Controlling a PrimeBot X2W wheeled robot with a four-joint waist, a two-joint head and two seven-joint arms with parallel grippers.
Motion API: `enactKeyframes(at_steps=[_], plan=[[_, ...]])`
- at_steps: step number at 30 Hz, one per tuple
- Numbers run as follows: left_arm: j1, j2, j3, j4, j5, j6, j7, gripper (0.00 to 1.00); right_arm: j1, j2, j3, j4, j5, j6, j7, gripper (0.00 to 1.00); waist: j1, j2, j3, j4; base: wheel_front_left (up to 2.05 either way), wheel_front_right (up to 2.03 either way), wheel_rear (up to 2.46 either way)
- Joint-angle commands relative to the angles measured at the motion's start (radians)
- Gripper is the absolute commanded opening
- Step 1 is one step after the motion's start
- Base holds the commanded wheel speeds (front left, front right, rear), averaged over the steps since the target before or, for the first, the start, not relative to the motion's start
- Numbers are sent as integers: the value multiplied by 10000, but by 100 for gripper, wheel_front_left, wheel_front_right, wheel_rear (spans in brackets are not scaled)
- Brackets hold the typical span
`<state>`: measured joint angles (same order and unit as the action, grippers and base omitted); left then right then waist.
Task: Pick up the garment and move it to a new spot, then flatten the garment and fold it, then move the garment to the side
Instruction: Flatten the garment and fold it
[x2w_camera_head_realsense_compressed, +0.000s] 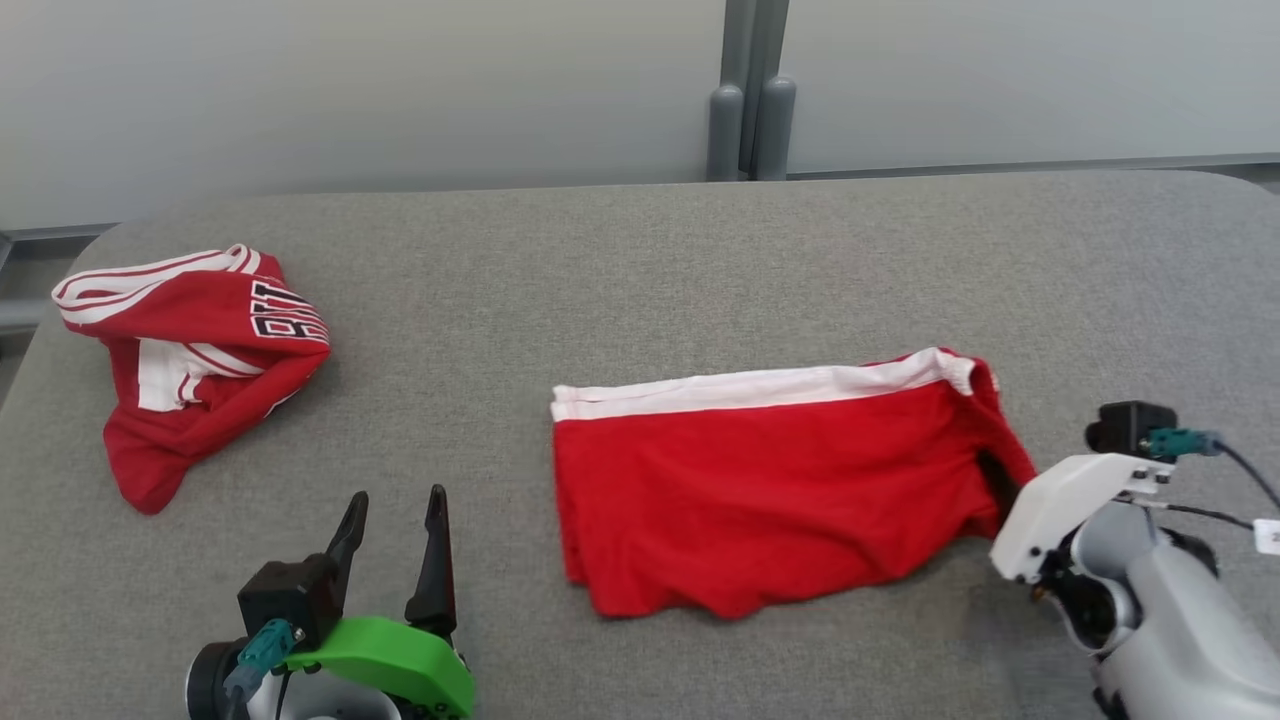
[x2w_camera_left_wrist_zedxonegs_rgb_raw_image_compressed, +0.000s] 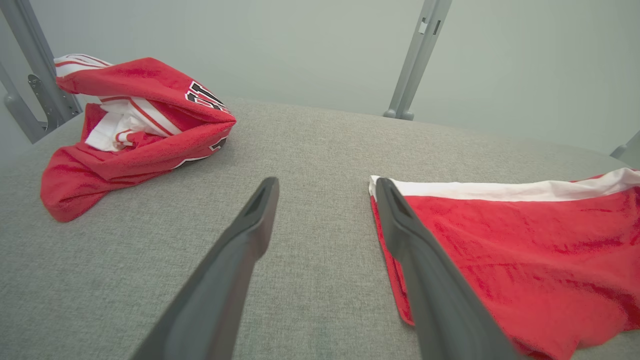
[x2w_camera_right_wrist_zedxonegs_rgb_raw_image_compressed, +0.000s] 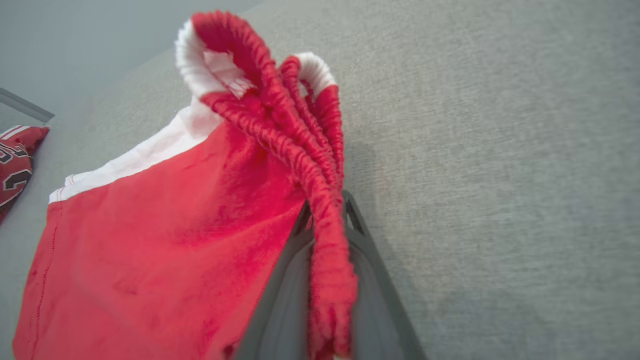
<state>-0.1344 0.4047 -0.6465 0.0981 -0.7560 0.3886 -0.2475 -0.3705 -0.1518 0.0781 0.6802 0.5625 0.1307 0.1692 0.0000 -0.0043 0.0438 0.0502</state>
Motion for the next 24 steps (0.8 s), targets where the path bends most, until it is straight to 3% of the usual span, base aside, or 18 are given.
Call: enactKeyframes(at_steps=[1, 6, 10, 24], plan=[[-129, -1, -13, -80, 56, 7, -5, 100, 164, -391, -197, -229, -128, 1, 206, 0, 0, 43, 20, -143, 0, 0, 0], [-184, -54, -71, -241, 52, 31, 29, 100, 310, -1275, -854, -986, -489, 1, 1161, 0, 0, 43, 74, -331, 0, 0, 0], [-219, -64, -72, -284, -3, -21, 34, 100, 395, -1507, -1282, -1521, -747, 1, 1786, 0, 0, 43, 106, -443, 0, 0, 0], [-180, -165, -132, -176, -118, -114, 4, 100, 837, -434, -1217, -3751, -946, 1, 3250, 0, 0, 43, -82, -431, 0, 0, 0]])
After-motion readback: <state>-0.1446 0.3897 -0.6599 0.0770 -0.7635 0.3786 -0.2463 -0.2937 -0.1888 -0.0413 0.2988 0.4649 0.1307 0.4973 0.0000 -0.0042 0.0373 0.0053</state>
